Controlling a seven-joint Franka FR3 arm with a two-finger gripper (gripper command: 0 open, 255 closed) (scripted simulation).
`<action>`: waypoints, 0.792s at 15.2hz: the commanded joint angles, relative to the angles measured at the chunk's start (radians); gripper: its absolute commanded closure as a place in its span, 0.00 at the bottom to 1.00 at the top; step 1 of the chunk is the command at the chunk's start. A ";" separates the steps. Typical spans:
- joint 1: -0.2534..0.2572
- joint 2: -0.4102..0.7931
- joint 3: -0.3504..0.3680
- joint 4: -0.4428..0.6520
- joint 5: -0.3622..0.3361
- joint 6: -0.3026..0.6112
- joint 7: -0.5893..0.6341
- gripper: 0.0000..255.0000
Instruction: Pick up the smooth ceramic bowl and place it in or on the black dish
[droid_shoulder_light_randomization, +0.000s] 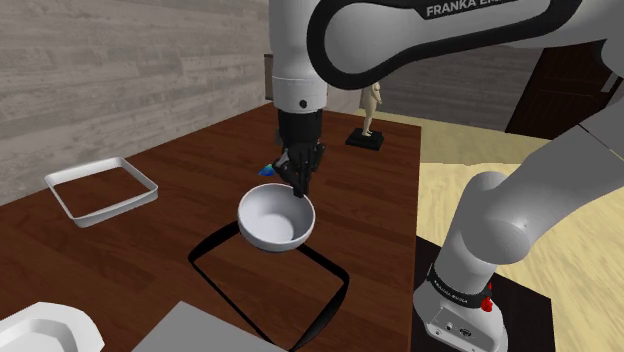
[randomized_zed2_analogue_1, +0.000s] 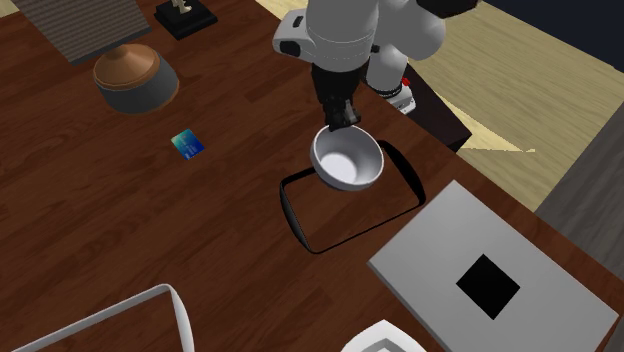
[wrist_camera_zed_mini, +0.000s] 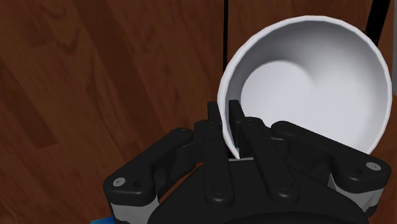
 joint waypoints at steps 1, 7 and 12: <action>0.001 0.001 0.004 -0.025 0.003 0.028 -0.001 1.00; 0.002 0.005 0.008 -0.048 0.005 0.053 -0.001 1.00; 0.002 0.005 0.008 -0.048 0.005 0.053 -0.001 0.00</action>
